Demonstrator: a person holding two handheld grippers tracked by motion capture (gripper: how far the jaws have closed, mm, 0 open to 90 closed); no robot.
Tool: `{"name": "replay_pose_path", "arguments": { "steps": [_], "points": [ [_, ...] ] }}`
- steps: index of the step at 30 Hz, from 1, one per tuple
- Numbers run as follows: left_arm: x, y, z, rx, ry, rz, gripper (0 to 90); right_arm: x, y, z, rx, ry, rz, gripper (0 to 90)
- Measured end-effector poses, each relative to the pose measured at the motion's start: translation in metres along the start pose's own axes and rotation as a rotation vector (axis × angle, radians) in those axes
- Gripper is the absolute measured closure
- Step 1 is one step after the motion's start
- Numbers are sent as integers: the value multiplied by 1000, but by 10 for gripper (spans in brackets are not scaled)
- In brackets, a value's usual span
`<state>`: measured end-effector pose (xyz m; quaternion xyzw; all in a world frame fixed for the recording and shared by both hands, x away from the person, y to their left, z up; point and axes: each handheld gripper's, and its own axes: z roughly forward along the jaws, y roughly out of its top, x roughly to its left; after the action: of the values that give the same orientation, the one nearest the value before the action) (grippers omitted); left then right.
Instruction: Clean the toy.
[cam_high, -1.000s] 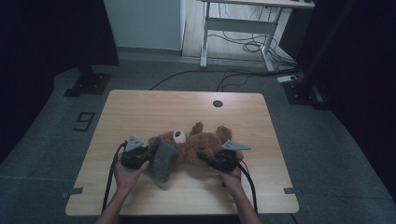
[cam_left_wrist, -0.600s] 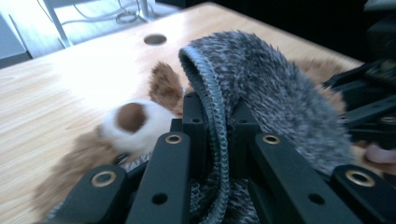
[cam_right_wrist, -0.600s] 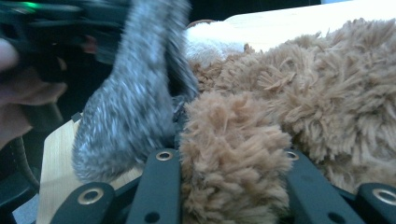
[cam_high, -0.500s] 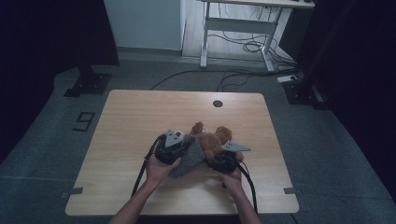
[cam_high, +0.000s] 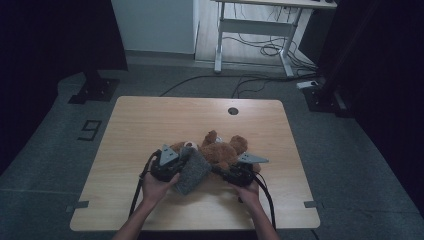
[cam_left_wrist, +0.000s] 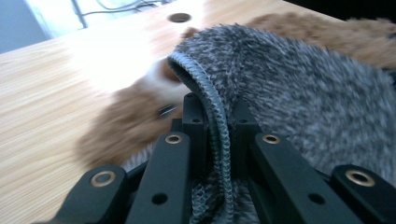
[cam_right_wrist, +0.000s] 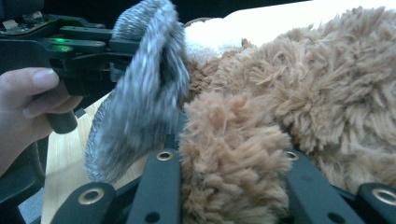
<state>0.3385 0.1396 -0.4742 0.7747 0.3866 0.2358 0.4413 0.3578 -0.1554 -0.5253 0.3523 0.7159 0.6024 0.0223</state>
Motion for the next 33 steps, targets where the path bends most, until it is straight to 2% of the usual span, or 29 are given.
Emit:
{"name": "replay_pose_path", "arguments": {
  "steps": [3,7,8,11,13,15,19,22,25,28,33],
  "points": [
    [21,-14,-5,16,22,-54,806,0,0,0,-2,-1,4,734],
    [35,-33,-2,51,52,-92,806,0,0,0,-3,-3,5,734],
    [41,-42,2,69,58,-113,806,0,0,0,-4,-4,4,734],
    [48,-55,7,95,48,-157,806,-1,0,0,-10,-3,6,734],
    [51,-60,6,82,30,-192,806,-1,0,-1,-12,-2,10,733],
    [50,-56,3,71,28,-190,806,-1,0,-1,-13,-2,12,733],
    [46,-39,-11,0,-6,-191,807,-2,0,-1,-14,-3,14,733],
    [39,-23,-17,-41,-37,-186,806,-1,0,-2,-12,-6,12,732],
    [26,-6,-18,-72,-61,-155,806,-1,0,-2,-12,-6,11,732],
    [10,14,-9,-81,-99,-116,805,-1,1,-1,-14,-6,12,732],
    [-22,37,22,-50,-156,-60,805,0,1,0,-21,-13,10,732]
  ]
}}
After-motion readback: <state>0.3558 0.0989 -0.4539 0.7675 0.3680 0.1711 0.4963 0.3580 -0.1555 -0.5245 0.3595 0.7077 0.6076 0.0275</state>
